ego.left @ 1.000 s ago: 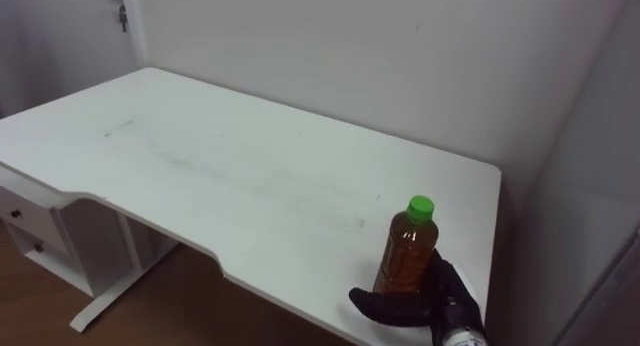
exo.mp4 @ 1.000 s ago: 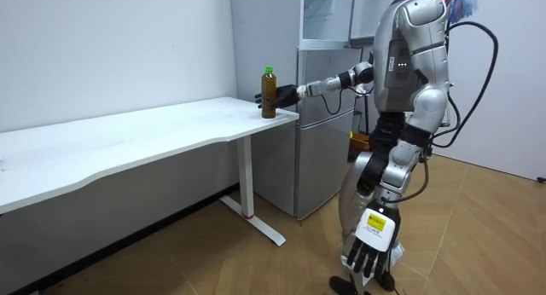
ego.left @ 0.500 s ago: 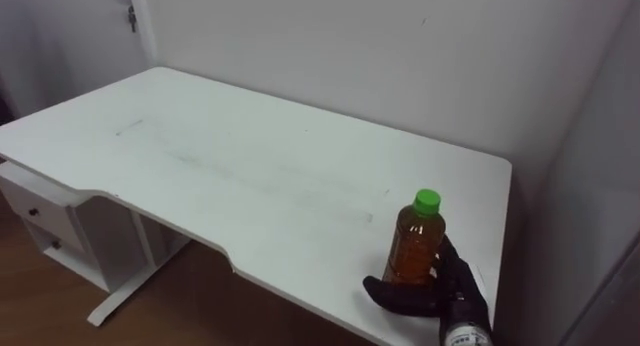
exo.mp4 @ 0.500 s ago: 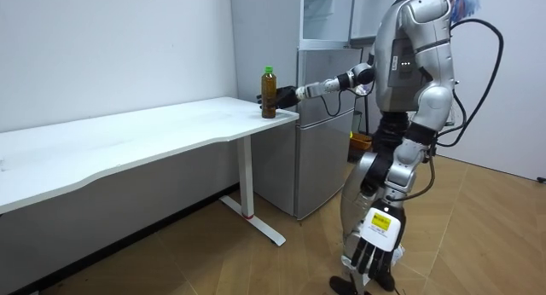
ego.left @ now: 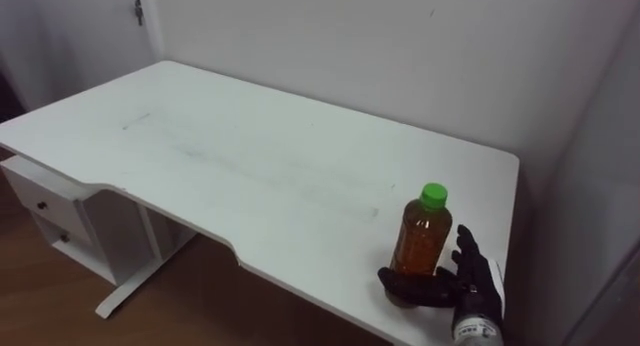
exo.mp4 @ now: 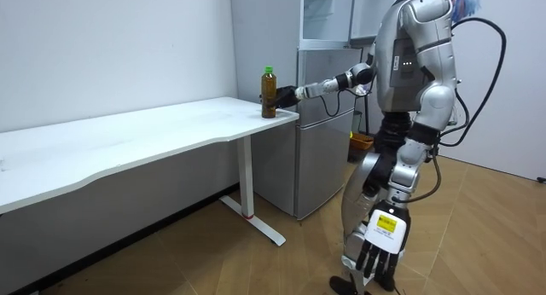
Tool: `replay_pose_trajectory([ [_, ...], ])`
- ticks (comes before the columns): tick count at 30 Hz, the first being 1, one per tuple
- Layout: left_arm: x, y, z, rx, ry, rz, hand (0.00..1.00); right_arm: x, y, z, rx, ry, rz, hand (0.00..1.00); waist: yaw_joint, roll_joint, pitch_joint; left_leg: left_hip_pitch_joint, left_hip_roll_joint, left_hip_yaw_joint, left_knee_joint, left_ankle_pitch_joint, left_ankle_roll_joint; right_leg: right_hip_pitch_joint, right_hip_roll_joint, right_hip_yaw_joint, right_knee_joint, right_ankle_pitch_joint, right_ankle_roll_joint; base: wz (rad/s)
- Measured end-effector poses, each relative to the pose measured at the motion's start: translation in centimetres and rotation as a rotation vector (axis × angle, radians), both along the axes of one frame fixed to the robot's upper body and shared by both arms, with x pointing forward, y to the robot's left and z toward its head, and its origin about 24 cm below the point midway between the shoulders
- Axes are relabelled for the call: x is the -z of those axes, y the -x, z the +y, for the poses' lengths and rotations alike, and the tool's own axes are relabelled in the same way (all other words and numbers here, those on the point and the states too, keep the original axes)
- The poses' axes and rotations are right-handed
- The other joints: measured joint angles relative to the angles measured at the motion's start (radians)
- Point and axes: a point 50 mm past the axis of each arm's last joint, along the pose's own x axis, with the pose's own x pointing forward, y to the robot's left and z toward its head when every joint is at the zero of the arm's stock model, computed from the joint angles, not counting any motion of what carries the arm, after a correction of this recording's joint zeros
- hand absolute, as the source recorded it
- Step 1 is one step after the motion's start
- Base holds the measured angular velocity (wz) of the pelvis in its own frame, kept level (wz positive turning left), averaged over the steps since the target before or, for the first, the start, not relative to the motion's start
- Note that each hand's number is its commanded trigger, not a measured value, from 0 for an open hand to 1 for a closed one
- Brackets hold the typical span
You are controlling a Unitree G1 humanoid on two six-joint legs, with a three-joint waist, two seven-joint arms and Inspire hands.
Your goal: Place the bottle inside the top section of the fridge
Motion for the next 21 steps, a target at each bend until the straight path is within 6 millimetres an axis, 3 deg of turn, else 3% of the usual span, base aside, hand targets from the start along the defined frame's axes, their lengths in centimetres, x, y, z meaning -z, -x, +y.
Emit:
replay_pose_trajectory([
  [9,0.0,-0.1,-0.1,-0.002,0.008,-0.01,0.0,-0.6,-0.2,0.1,0.026,0.07,-0.03,0.0,0.004,0.003,-0.001,-0.015,0.0,0.0,0.001,0.001,0.0,-0.018,0.001,-0.001,0.001,0.001,-0.001,0.0],
  [21,0.0,-0.2,-0.5,0.039,0.011,-0.023,0.0,-1.8,-0.9,0.7,-0.004,0.083,-0.07,0.0,0.05,-0.004,-0.0049,-0.013,0.0,0.0,-0.003,0.002,0.0,-0.021,-0.001,-0.001,0.004,0.001,-0.001,0.0],
])
